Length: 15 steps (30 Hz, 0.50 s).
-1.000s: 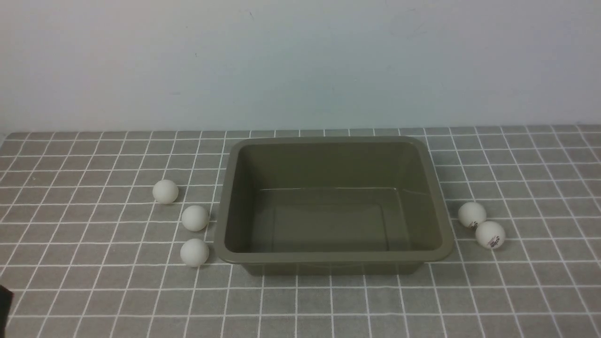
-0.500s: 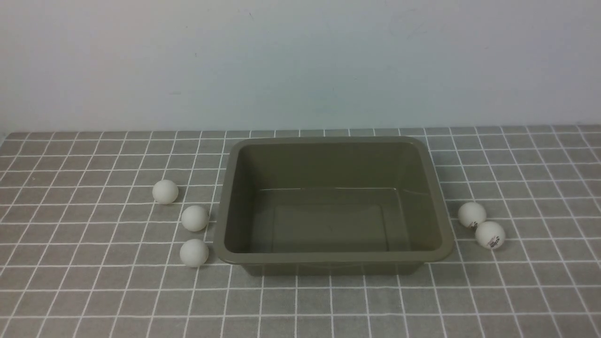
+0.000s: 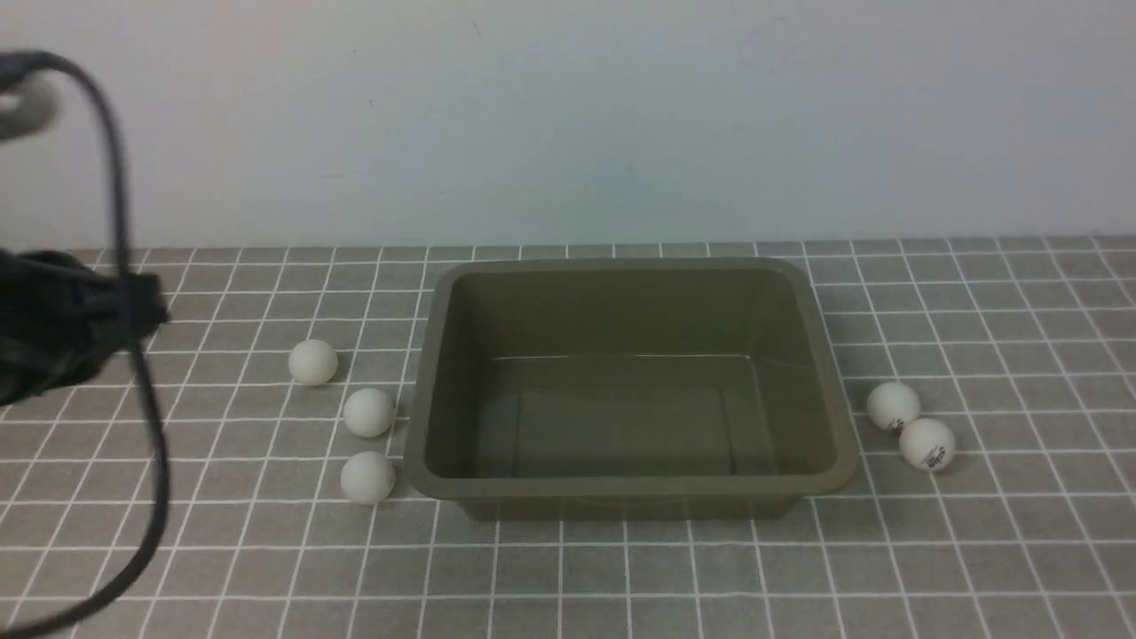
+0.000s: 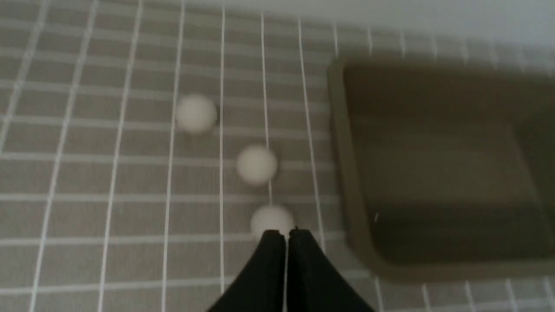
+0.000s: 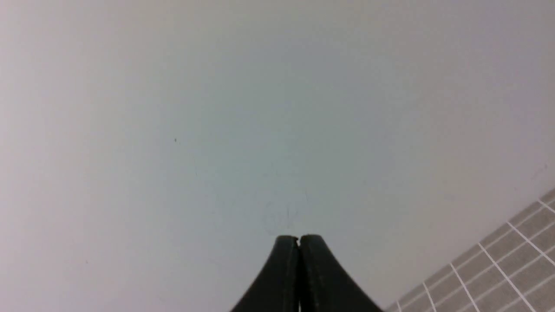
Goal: Put the table tennis balls into the box on the grey coffee tablecloth.
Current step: 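Reach for and grasp a ping pong ball on the table beside the basket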
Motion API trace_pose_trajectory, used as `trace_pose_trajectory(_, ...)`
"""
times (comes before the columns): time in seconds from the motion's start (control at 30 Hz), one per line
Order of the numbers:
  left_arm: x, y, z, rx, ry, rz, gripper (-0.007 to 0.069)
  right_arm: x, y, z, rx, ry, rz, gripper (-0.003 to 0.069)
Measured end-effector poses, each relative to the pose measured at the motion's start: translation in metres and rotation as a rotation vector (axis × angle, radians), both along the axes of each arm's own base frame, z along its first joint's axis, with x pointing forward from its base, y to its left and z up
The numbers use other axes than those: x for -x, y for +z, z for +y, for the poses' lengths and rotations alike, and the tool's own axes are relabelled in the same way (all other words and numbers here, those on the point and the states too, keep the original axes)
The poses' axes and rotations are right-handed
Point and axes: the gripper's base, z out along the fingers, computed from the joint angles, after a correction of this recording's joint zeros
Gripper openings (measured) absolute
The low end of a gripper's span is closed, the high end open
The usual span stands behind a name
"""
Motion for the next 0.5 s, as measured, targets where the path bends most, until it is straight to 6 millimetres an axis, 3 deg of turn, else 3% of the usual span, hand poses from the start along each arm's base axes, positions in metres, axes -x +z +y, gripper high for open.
trace_pose_trajectory(0.07, -0.014, -0.007, -0.001, -0.022, -0.048, 0.080, -0.0005, 0.000, 0.001, -0.001, -0.016, -0.003, -0.015, -0.0013)
trace_pose_trajectory(0.1, -0.036, -0.023, -0.002, -0.039, -0.097, 0.180, -0.0005, 0.000, 0.003, 0.001, -0.025, 0.020, 0.011, -0.0013)
trace_pose_trajectory(0.23, -0.072, -0.054, -0.005, -0.051, -0.158, 0.316, -0.0005, 0.003, 0.022, 0.010, 0.057, 0.108, 0.124, -0.0013)
trace_pose_trajectory(0.27, -0.093, -0.070, -0.010, -0.070, -0.200, 0.356, -0.0005, 0.006, 0.052, 0.016, 0.187, 0.178, 0.254, -0.0013)
trace_pose_trajectory(0.3, -0.103, -0.076, -0.012, -0.082, -0.217, 0.371, -0.0005, 0.005, 0.065, 0.018, 0.253, 0.206, 0.325, -0.0013)
trace_pose_trajectory(0.37, -0.113, -0.082, -0.015, -0.097, -0.232, 0.382, -0.0005, 0.000, 0.074, 0.019, 0.310, 0.228, 0.395, -0.0013)
trace_pose_trajectory(0.43, -0.137, -0.091, -0.022, -0.129, -0.251, 0.391, -0.0005, -0.010, 0.102, 0.022, 0.457, 0.286, 0.590, -0.0013)
trace_pose_trajectory(0.5, -0.152, -0.095, -0.023, -0.146, -0.246, 0.390, -0.0005, -0.020, 0.113, 0.023, 0.512, 0.309, 0.691, -0.0013)
